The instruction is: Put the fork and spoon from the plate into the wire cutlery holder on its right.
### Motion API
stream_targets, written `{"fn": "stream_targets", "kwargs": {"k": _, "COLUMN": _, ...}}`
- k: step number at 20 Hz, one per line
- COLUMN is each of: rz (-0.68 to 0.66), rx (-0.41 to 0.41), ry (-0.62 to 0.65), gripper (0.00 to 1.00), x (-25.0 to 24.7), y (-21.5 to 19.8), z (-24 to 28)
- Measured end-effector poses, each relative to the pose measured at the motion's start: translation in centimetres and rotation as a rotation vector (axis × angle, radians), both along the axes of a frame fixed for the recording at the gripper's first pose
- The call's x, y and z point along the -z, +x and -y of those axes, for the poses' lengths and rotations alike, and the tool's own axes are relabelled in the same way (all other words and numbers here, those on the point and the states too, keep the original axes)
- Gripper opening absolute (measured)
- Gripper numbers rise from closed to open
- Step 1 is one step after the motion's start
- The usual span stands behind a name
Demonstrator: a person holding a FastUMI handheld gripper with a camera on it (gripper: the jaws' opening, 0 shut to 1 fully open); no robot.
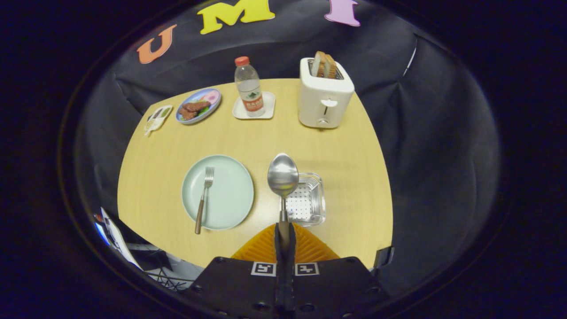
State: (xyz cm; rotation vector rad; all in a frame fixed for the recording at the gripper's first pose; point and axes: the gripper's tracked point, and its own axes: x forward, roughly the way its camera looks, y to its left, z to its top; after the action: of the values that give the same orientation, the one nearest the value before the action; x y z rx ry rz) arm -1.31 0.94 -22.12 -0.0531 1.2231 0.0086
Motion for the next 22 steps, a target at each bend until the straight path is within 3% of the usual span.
{"fn": "stream_targets", "kwargs": {"k": 8, "rz": -0.202, "rx": 0.038, "ry": 0.052, "gripper": 0.01, "x": 2.4, "y": -1.1, "z": 1.8}}
{"fn": "stream_targets", "kwargs": {"k": 14, "rz": -0.247, "rx": 0.089, "ry": 0.09, "gripper": 0.03, "x": 3.8, "y": 0.0, "z": 2.1}}
{"fn": "stream_targets", "kwargs": {"k": 16, "rz": -0.234, "rx": 0.107, "ry": 0.114, "gripper": 0.1, "x": 3.4, "y": 0.6, "z": 2.0}}
{"fn": "stream_targets", "kwargs": {"k": 18, "rz": -0.208, "rx": 0.122, "ry": 0.129, "gripper": 0.39, "x": 3.1, "y": 1.1, "z": 1.9}}
{"fn": "stream_targets", "kwargs": {"k": 22, "rz": -0.126, "rx": 0.126, "ry": 0.134, "gripper": 0.59, "x": 2.3, "y": 2.4, "z": 2.1}}
